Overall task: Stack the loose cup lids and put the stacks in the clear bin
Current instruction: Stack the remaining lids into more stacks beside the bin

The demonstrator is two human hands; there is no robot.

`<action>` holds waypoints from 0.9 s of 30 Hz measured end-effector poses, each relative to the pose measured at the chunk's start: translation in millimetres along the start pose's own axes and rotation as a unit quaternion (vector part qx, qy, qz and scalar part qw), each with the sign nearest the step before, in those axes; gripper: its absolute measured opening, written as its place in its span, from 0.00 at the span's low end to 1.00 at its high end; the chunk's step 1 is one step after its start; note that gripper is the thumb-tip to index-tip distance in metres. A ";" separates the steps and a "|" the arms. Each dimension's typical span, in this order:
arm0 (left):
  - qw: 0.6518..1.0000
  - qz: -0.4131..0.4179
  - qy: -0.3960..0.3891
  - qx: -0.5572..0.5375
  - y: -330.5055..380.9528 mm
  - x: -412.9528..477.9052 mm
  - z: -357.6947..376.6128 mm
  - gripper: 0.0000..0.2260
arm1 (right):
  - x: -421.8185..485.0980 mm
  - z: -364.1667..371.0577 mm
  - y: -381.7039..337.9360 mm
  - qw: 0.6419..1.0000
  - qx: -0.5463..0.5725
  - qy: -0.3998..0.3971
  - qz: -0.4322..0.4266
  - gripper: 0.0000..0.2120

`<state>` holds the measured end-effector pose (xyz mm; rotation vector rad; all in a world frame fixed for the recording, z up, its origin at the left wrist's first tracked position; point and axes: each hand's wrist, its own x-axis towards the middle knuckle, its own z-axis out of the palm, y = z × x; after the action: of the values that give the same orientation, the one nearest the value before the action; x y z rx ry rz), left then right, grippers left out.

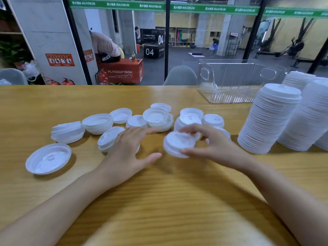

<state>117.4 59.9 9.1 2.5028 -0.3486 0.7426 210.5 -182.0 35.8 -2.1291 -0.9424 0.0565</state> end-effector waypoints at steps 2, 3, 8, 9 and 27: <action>1.000 -0.005 -0.030 -0.006 0.7 -1.7 -0.7 0.28 | -8.7 10.4 3.3 0.998 -0.038 -0.041 -0.006 0.23; 0.999 -0.006 -0.039 -0.006 0.6 -1.8 -0.3 0.27 | -10.8 14.1 4.9 0.998 -0.048 -0.050 -0.010 0.24; 0.999 -0.016 -0.050 -0.006 -1.8 -2.0 1.0 0.23 | -11.6 21.9 3.9 0.989 -0.112 -0.069 -0.065 0.30; 0.999 -0.020 -0.050 -0.010 -2.1 -1.6 0.9 0.23 | -10.2 18.4 3.1 0.991 -0.105 -0.052 -0.069 0.31; 0.997 -0.049 -0.038 -0.049 9.5 5.2 3.0 0.19 | 41.0 -4.4 18.4 0.993 -0.083 0.013 0.081 0.36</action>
<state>119.5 49.8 13.6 2.4414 -0.2802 0.5784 252.7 -166.0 36.8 -2.3508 -0.7809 0.0311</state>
